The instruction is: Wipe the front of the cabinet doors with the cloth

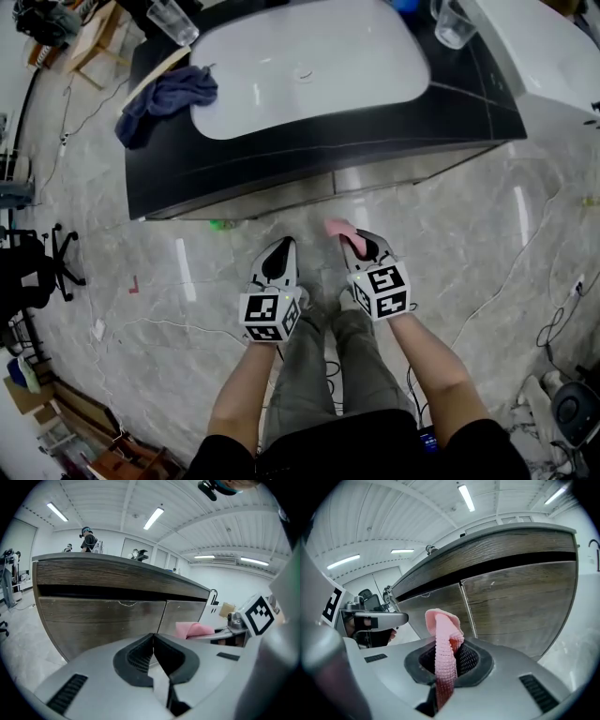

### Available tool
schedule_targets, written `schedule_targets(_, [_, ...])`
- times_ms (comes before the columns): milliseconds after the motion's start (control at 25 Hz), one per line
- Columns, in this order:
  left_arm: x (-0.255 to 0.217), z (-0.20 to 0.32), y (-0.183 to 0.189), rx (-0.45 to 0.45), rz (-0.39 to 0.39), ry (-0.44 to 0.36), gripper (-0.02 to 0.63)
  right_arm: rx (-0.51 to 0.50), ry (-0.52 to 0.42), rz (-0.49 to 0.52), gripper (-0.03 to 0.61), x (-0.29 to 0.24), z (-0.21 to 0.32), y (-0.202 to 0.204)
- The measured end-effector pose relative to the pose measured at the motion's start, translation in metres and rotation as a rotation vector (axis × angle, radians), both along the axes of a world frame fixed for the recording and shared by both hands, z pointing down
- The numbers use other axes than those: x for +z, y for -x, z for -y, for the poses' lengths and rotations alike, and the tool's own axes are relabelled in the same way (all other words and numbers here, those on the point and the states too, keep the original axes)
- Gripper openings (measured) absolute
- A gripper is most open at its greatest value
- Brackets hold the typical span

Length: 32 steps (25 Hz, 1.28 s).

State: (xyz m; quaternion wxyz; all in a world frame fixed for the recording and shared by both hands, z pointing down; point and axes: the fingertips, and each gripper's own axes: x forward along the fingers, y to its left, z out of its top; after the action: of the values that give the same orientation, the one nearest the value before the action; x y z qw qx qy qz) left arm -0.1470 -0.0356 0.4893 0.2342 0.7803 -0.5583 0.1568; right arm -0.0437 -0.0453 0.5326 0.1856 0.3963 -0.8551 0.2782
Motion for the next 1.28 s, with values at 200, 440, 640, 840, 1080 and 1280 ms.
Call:
schedule_targets(200, [-0.004, -0.006, -0.004, 0.017, -0.039, -0.008, 0.009, 0.024, -0.008, -0.004, 0.041, -0.004, -0.005, 0.002])
schedule_targets(440, [0.01, -0.01, 0.008, 0.031, -0.046, 0.008, 0.009, 0.034, 0.01, -0.006, 0.041, -0.001, -0.013, 0.019])
schedule_targets(640, [0.009, -0.01, 0.019, 0.081, -0.035, 0.004, 0.009, 0.07, -0.007, -0.01, 0.041, -0.013, 0.003, 0.03])
schedule_targets(840, [-0.005, -0.007, 0.034, 0.068, -0.067, -0.012, 0.009, 0.081, -0.052, -0.022, 0.041, -0.033, 0.019, 0.041])
schedule_targets(1080, [0.0, -0.006, 0.037, 0.042, -0.062, -0.001, 0.009, 0.094, -0.092, -0.005, 0.041, -0.045, 0.034, 0.039])
schedule_targets(1280, [0.002, 0.003, 0.024, 0.009, -0.034, -0.006, 0.009, 0.067, -0.103, 0.028, 0.041, -0.035, 0.05, 0.027])
